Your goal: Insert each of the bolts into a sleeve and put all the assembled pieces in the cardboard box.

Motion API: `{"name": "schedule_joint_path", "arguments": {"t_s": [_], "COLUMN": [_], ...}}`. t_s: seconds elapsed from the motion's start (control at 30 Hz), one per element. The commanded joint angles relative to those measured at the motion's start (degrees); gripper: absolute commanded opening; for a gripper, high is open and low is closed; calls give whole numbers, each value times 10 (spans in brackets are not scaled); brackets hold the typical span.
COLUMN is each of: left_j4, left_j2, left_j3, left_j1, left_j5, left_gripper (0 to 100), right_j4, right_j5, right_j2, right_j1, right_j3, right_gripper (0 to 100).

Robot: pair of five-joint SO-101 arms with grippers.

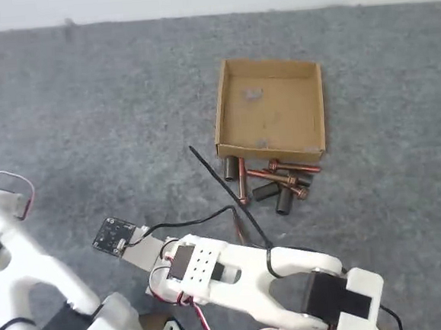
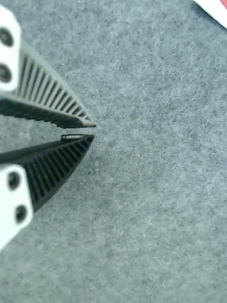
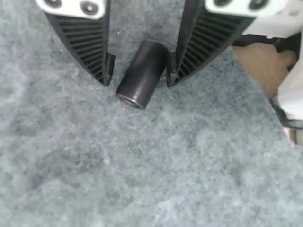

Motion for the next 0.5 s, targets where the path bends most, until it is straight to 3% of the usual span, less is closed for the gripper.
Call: {"name": "schedule_joint_path", "arguments": {"t_s": [0.0,0.2,0.47], "left_j4": [-12,-22,-25], "left_j2": [-2,-2,-2], "left_j3": [-7,5,16], "left_j1": [1,15,30], "left_j5": [5,4,3], "left_gripper": [22,22,22], "right_j4": [1,6,177], "right_j5": [14,17,17], "right_j2": [-2,-6,-136], "right_j1": [9,25,171], "right_j3": [-30,-30,-69], "right_gripper": [165,2,6]}}
